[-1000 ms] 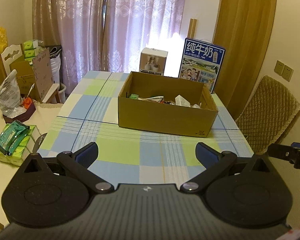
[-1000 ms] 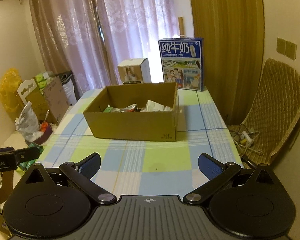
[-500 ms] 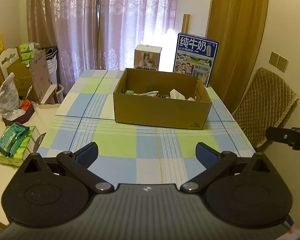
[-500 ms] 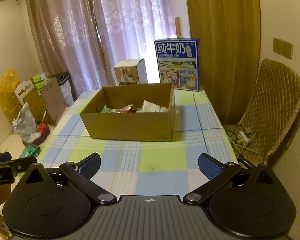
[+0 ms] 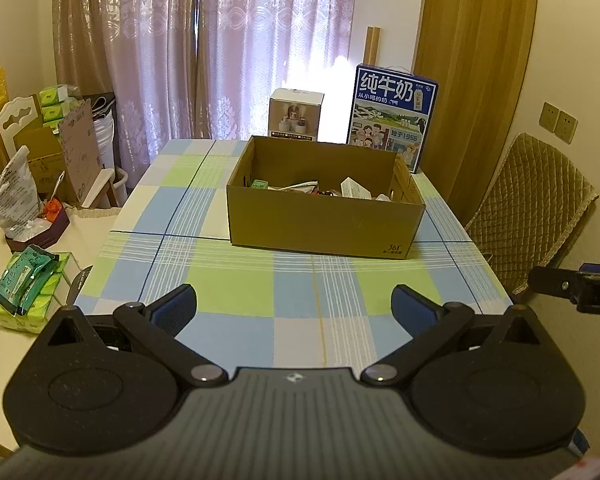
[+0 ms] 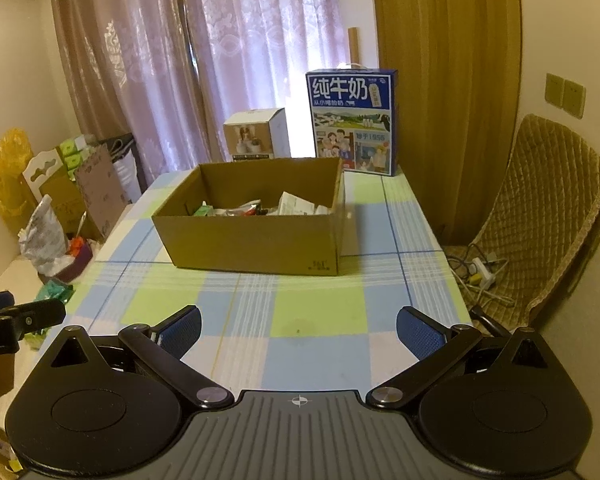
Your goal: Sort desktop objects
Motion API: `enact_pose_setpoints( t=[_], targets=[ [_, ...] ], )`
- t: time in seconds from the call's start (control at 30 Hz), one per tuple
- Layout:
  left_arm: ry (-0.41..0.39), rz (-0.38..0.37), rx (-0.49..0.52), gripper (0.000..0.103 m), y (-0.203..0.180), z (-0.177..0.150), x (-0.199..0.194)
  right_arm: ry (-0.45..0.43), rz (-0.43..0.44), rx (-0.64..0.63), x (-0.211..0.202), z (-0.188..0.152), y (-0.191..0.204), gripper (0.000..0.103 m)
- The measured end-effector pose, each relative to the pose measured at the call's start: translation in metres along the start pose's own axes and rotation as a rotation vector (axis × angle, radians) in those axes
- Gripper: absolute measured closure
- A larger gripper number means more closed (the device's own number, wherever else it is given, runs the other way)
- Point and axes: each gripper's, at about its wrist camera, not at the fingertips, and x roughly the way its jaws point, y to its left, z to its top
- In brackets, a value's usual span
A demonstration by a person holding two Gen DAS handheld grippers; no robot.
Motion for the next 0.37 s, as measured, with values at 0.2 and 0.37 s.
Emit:
enact_pose_setpoints(
  t=[0.2, 0.37],
  targets=[
    [0.009, -0.013, -0.007, 0.001, 0.0011, -0.0001, 0.0053, 0.009, -0.005, -0.002, 0.0043, -0.0022, -0.0002, 0.002],
    [-0.002, -0.037, -0.014, 0.001, 0.004, -0.0049, 0.0093, 0.024, -0.01, 0.001, 0.0094, -0.0075, -0.002, 0.002]
  ],
)
